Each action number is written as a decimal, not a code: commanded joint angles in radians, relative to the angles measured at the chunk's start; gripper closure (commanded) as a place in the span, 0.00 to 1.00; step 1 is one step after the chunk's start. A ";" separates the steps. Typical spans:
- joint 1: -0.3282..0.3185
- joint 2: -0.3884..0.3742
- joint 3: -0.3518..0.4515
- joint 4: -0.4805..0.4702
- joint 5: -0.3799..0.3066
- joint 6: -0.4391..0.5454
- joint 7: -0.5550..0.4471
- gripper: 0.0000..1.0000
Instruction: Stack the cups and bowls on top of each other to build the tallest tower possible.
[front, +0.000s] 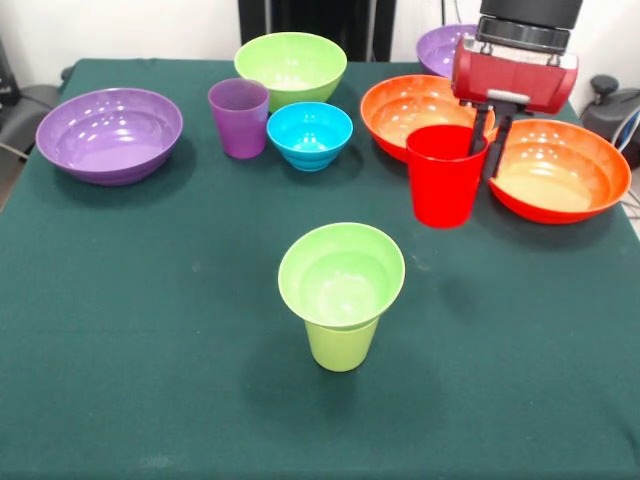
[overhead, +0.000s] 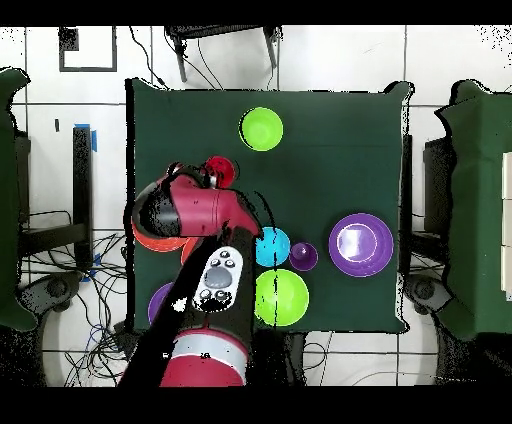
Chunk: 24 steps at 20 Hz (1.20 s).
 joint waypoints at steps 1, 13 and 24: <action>-0.106 0.037 0.220 -0.273 -0.100 0.307 -0.226 1.00; -0.210 -0.013 0.319 -0.371 -0.088 0.667 -0.204 1.00; -0.191 0.006 0.352 -0.493 -0.069 0.839 -0.120 1.00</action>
